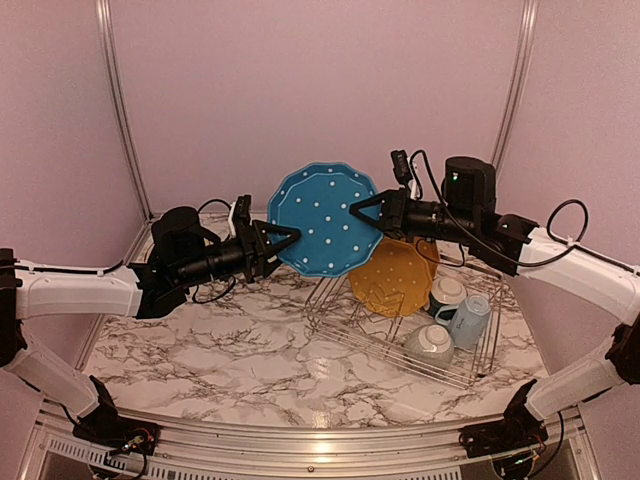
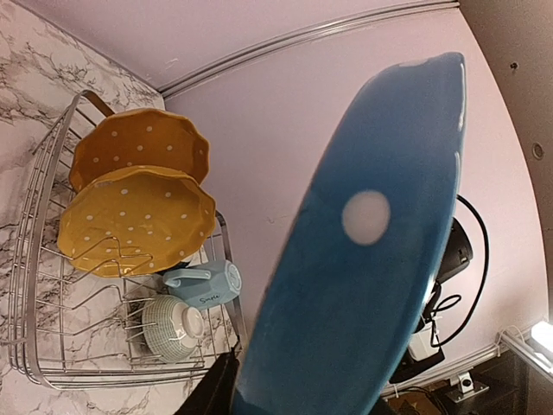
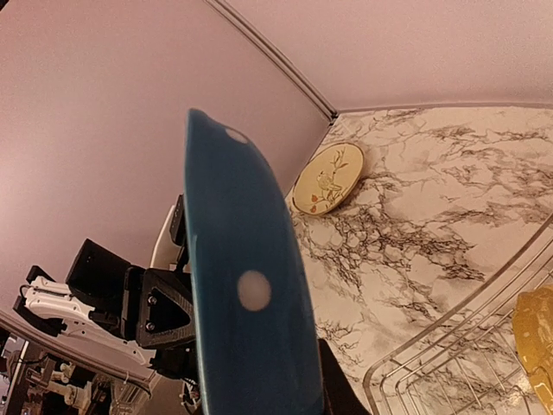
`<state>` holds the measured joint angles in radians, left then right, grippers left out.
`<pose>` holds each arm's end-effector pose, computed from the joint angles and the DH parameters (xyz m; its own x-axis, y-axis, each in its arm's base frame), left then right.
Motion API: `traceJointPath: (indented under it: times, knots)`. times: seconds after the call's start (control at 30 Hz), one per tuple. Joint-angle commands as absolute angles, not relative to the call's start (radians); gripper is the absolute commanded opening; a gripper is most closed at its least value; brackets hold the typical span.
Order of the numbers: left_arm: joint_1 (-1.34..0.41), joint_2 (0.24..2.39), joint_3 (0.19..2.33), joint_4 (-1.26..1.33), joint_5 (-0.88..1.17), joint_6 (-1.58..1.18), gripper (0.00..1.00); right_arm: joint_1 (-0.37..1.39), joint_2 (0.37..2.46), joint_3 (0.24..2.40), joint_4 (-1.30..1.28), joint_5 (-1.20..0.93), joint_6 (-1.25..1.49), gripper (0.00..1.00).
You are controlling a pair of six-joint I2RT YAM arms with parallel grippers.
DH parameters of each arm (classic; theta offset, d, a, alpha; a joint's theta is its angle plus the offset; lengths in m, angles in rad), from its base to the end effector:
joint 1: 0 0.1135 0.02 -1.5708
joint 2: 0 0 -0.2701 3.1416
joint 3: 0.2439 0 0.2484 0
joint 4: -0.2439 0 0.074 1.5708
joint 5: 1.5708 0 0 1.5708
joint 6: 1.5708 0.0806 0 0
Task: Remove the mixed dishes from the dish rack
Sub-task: Pass from the right arm to the left, then place the plate on the plate.
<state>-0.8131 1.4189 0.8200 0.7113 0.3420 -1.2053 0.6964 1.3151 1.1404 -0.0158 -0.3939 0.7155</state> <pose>0.2285 -0.2808 0.3110 -0.8255 -0.4077 -0.3903 0.3985 0.0688 -0.9146 0.2450 0.2452 0.3639 -0.6879 0.2145 -0.6934 -0.5700 0.4319 0.6990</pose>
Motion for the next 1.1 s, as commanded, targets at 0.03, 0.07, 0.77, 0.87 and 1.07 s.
traceJointPath:
  times: [0.03,0.07,0.77,0.87,1.07]
  knots:
    - [-0.819,1.411,0.815,0.808,0.355,-1.205,0.36,0.695,1.287,1.156,0.161,-0.444,0.766,0.00]
    - [-0.818,1.411,0.813,0.813,0.353,-1.205,0.34,0.695,1.287,1.153,0.164,-0.447,0.769,0.00]
    - [-0.741,1.265,0.687,0.779,0.296,-1.227,0.00,0.656,1.281,1.107,0.106,-0.405,0.748,0.64]
    - [-0.723,1.239,0.681,0.745,0.296,-1.223,0.00,0.648,1.280,1.101,0.100,-0.403,0.740,0.70]
    - [-0.635,1.158,0.652,0.611,0.292,-1.221,0.00,0.637,1.250,1.111,0.035,-0.369,0.675,0.77]
